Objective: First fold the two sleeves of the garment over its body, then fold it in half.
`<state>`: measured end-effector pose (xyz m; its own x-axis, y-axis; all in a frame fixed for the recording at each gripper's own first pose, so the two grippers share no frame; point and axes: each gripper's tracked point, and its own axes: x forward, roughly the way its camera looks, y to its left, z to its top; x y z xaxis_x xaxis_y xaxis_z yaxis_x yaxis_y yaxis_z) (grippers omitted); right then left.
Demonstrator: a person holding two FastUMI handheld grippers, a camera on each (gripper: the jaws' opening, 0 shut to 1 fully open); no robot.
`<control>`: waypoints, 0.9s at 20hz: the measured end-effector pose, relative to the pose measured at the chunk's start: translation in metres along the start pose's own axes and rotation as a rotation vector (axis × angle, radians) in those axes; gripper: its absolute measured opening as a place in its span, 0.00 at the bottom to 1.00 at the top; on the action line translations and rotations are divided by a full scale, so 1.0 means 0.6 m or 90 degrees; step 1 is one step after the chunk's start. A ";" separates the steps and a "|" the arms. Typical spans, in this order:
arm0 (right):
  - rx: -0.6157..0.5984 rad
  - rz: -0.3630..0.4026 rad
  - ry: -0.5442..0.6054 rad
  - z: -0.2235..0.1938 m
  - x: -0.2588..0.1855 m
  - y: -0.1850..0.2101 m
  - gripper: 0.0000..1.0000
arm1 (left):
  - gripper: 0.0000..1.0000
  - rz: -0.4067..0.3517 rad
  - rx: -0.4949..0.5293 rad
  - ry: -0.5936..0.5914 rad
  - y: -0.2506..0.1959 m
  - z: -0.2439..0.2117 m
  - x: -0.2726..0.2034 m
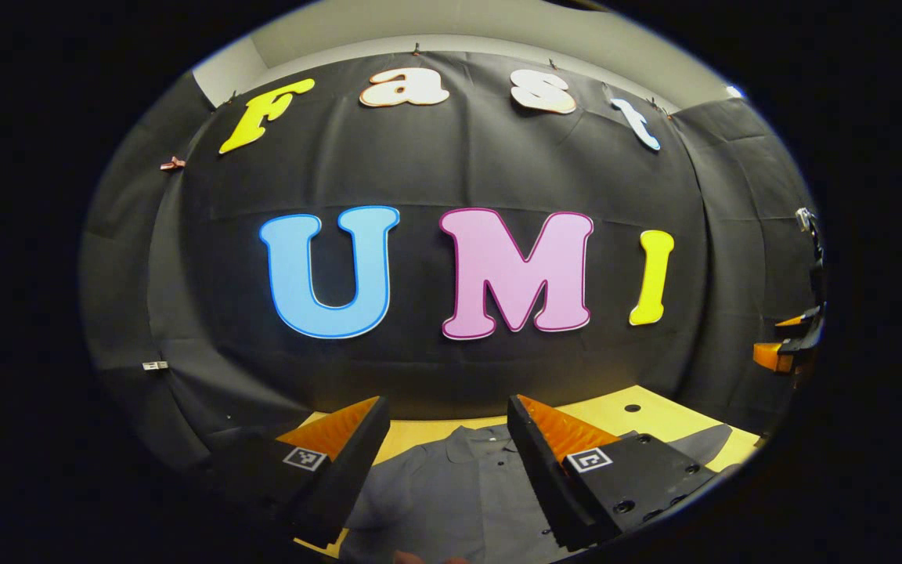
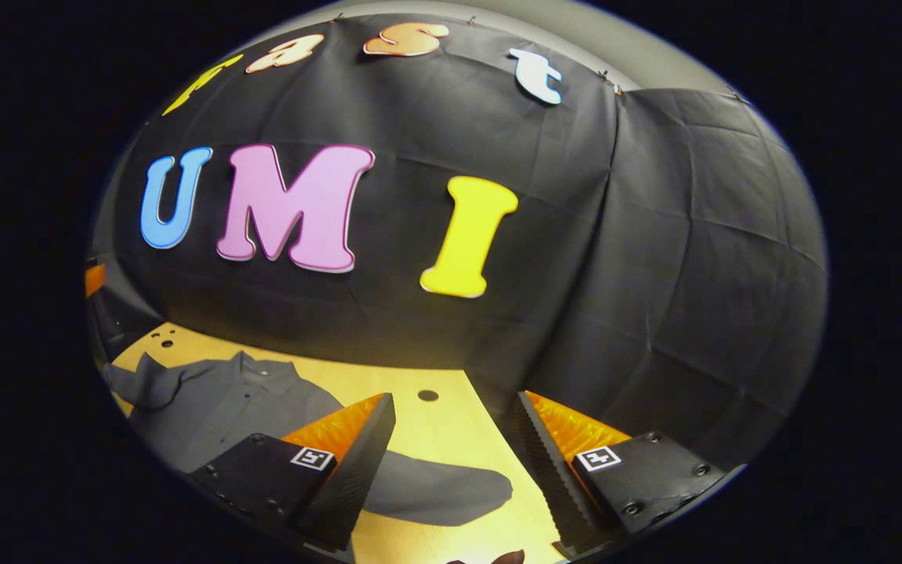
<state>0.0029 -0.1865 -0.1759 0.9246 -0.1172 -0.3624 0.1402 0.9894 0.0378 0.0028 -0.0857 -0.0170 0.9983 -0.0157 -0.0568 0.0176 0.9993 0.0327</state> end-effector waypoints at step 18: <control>0.024 0.049 0.266 -0.392 0.183 -0.075 0.96 | 0.94 0.023 0.049 0.070 -0.108 -0.029 -0.021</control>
<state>0.0149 -0.2234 -0.4364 0.7112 0.0091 -0.7029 0.0968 0.9891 0.1108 -0.0119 -0.1494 -0.0359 0.9863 0.0289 -0.1625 -0.0106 0.9936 0.1124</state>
